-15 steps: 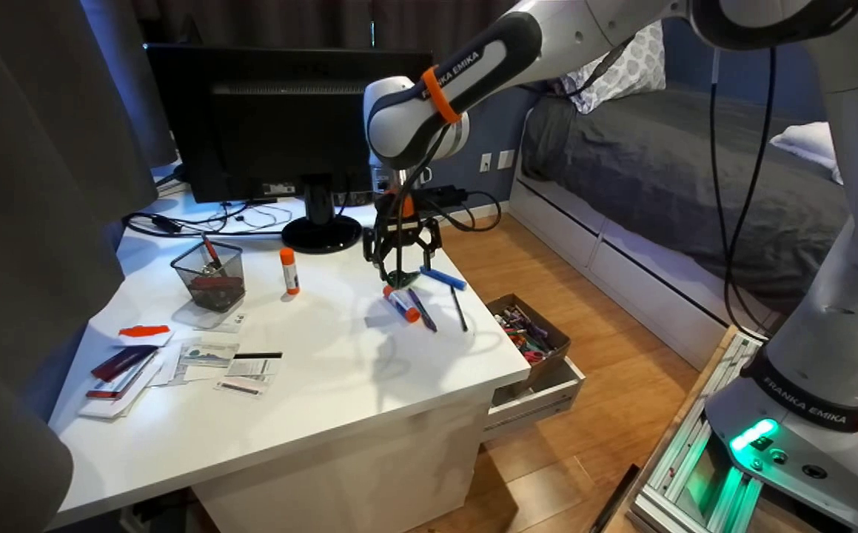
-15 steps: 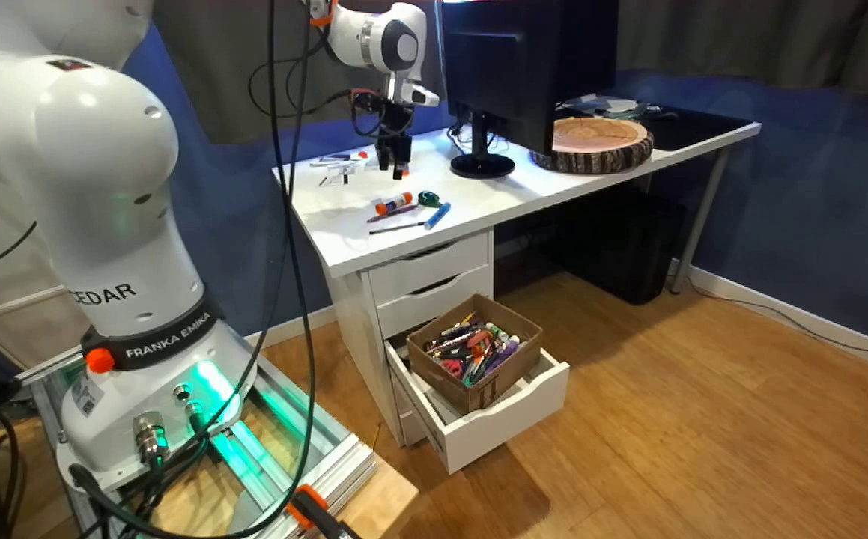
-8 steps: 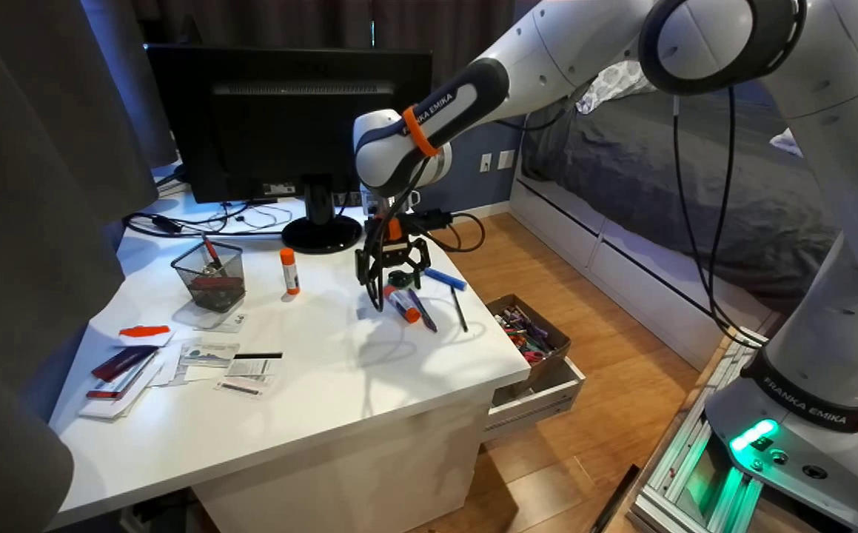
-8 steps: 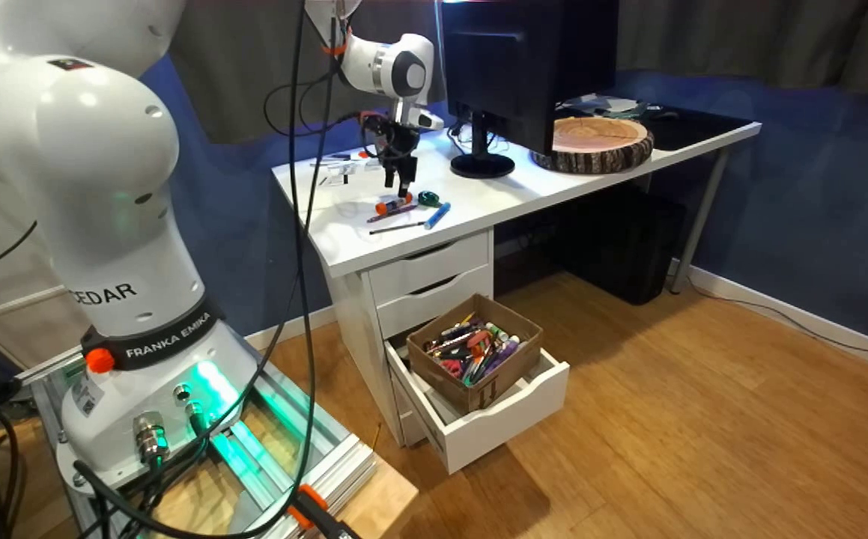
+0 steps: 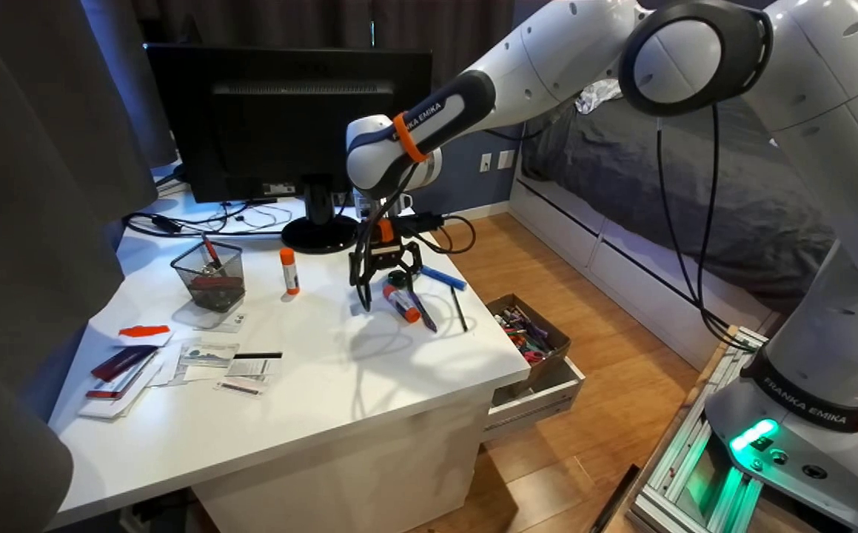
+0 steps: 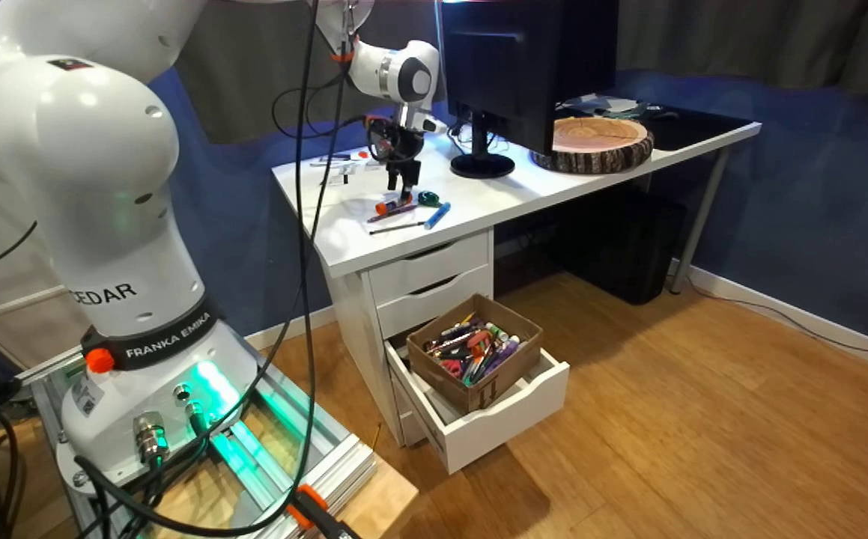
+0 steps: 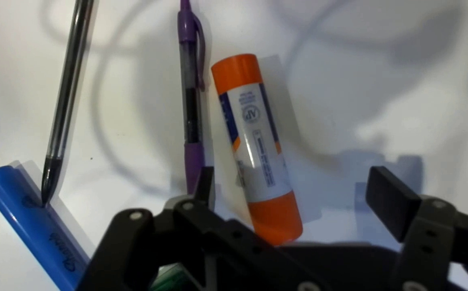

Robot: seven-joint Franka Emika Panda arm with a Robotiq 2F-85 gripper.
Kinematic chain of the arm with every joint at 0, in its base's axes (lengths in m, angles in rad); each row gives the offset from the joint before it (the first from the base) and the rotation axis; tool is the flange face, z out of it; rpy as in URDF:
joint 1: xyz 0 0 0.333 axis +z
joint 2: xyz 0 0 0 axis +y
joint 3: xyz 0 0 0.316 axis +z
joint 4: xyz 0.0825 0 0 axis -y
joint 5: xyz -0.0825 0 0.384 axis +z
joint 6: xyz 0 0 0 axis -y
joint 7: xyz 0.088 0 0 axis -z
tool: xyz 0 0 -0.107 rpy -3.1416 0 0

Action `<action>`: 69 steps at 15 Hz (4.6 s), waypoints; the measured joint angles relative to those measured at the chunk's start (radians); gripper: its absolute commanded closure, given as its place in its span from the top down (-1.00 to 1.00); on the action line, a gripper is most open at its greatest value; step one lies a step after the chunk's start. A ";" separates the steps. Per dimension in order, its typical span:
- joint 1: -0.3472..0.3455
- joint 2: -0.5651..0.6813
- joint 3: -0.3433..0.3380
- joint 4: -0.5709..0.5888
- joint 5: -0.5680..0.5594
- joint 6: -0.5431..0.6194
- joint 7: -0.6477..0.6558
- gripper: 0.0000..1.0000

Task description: Flip the stick of glue on the right over

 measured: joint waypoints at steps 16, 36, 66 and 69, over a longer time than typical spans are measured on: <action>-0.002 0.091 0.000 0.139 0.033 -0.108 -0.004 -0.71; 0.463 -0.352 -0.307 -0.450 -0.525 0.639 0.532 -0.85; 0.585 -0.137 -0.506 -0.232 -1.701 0.782 1.318 -0.85; 0.583 -0.088 -0.510 -0.177 -1.799 0.788 1.406 -0.85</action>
